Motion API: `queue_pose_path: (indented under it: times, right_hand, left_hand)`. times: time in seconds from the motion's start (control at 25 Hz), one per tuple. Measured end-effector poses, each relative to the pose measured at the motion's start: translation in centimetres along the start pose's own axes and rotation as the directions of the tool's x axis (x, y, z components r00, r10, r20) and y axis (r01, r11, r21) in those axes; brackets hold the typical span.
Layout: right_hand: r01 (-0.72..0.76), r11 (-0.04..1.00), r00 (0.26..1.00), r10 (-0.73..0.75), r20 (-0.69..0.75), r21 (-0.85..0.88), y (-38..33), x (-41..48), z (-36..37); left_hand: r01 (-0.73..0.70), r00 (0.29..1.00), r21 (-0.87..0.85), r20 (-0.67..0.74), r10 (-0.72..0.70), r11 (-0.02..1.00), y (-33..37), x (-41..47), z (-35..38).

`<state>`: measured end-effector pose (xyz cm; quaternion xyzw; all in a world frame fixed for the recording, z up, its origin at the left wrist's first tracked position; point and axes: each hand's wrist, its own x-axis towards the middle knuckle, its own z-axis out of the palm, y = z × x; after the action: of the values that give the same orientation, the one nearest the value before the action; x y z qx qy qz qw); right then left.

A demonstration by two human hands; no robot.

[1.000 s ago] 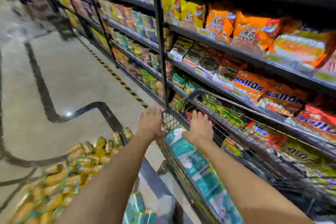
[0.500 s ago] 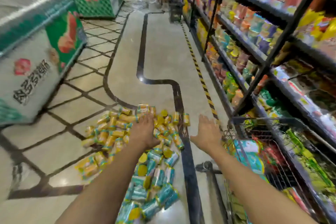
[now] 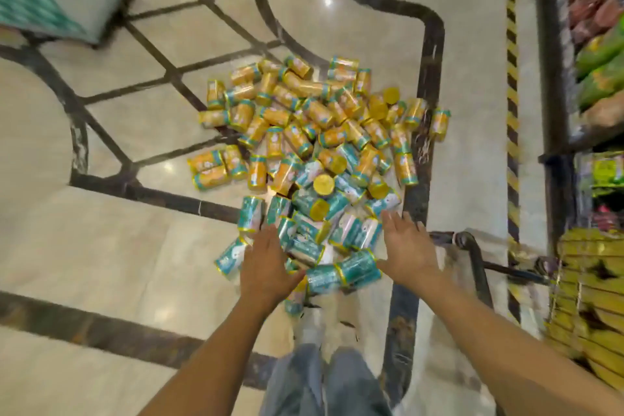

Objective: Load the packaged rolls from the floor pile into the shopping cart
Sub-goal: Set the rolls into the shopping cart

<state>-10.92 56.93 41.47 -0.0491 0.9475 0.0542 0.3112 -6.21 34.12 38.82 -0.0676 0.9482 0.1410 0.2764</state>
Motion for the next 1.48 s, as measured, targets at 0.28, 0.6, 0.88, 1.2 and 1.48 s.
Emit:
queue_pose_path:
  times: [0.28, 0.6, 0.88, 1.2, 1.48]
  right_hand:
    - [0.150, 0.971, 0.968, -0.106, 0.227, -0.187, -0.5, 10.5, 18.2]
    - [0.301, 0.881, 0.938, -0.203, 0.283, -0.366, -0.5, 17.8, 31.0]
    - [0.273, 0.919, 0.962, -0.258, 0.089, -0.286, 0.0, 19.8, 37.4]
    - [0.226, 0.958, 0.973, -0.215, 0.079, -0.176, -0.5, 19.3, 36.2]
    - [0.045, 0.986, 0.986, -0.069, 0.150, 0.162, -1.4, 11.6, 24.4]
  left_hand:
    - [0.108, 0.991, -0.088, 0.085, -0.101, 0.990, -5.6, 5.9, 19.6]
    - [0.321, 0.939, -0.240, 0.207, -0.275, 0.916, -8.0, 10.8, 34.8]
    - [0.387, 0.913, -0.466, 0.069, -0.403, 0.796, -7.9, 12.9, 41.8]
    - [0.315, 0.926, -0.456, -0.044, -0.374, 0.832, -7.3, 12.8, 39.2]
    - [0.108, 0.983, -0.439, -0.084, -0.161, 0.892, -3.8, 8.1, 25.3]
